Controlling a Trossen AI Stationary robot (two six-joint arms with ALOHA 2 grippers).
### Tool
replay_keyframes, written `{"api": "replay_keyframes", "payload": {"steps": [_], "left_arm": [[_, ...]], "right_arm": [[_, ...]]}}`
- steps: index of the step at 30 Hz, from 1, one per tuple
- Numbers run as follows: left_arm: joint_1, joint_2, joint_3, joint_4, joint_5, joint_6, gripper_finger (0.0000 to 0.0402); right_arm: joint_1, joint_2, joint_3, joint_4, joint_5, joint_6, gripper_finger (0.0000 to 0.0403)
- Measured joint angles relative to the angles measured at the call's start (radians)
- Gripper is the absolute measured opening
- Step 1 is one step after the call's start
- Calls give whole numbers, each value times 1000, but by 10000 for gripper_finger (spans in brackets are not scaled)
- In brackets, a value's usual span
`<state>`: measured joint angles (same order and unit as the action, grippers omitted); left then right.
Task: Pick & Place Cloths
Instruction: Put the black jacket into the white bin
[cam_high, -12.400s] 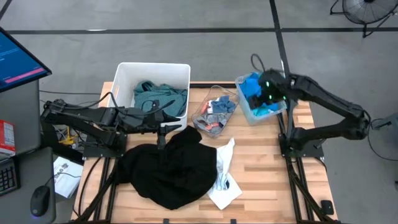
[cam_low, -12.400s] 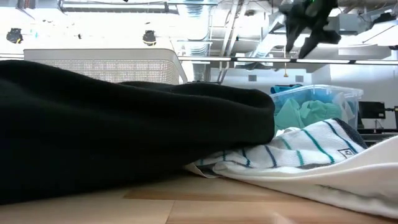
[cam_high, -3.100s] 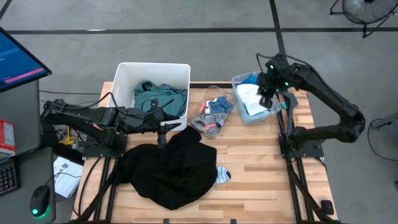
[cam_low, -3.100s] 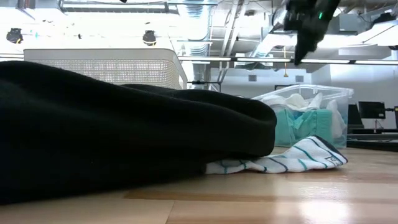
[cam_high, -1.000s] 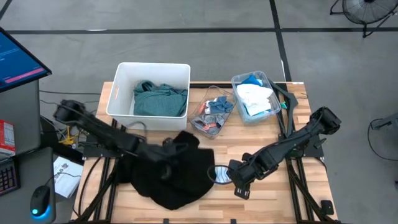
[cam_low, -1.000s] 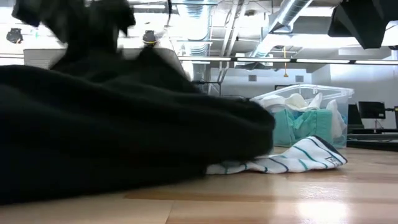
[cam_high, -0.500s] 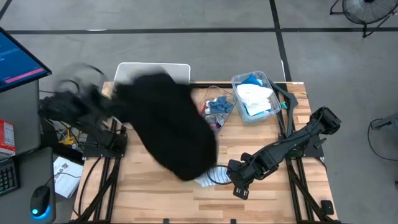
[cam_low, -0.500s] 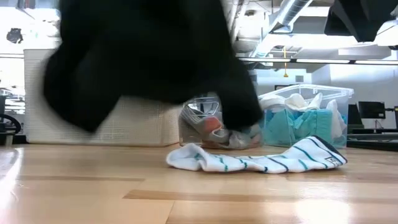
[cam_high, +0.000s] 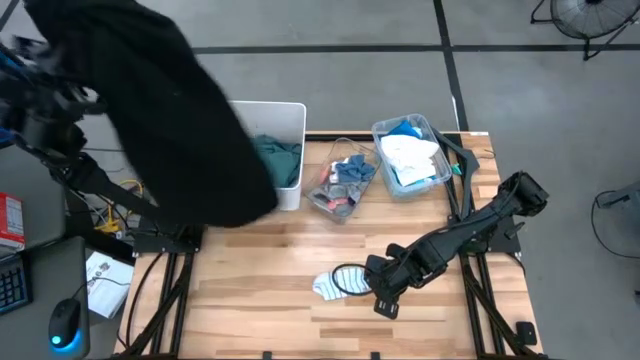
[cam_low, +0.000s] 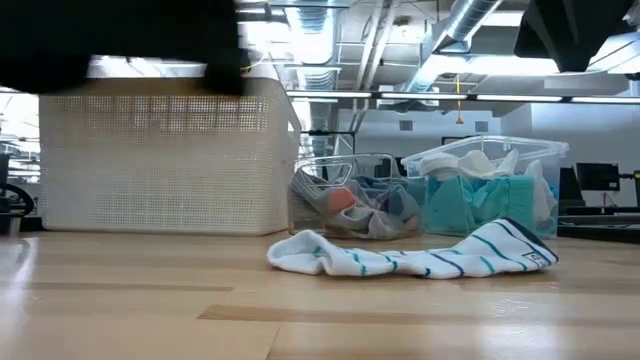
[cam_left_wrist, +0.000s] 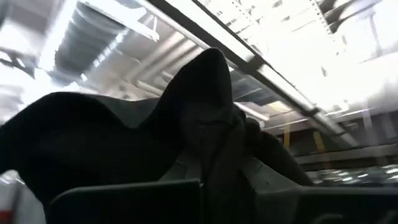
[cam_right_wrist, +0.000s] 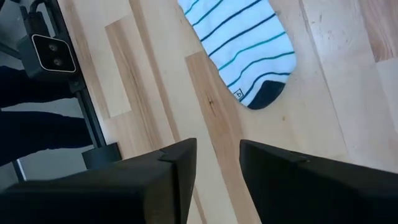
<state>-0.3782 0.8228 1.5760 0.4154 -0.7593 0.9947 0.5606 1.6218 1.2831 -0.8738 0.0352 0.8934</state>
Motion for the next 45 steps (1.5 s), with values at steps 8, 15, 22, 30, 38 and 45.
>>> {"api": "replay_keyframes", "payload": {"steps": [8, 15, 22, 30, 38, 45], "left_arm": [[0, 106, 167, 4, 6, 419, 10], [0, 222, 306, 23, 68, 645, 10], [0, 334, 489, 27, 85, 756, 10], [0, 352, 582, 28, 114, 686, 10], [0, 366, 568, 10, 157, 697, 9], [21, 391, 569, 8, 157, 672, 9]], "right_arm": [[0, 0, 0, 0, 0, -13, 119], [0, 0, 0, 0, 0, -40, 119], [0, 0, 0, -1, 0, -69, 119], [0, 0, 0, -1, 22, -109, 119], [-23, -1, 0, -4, 23, -158, 119], [-63, -1, 0, -3, 21, -190, 119]]}}
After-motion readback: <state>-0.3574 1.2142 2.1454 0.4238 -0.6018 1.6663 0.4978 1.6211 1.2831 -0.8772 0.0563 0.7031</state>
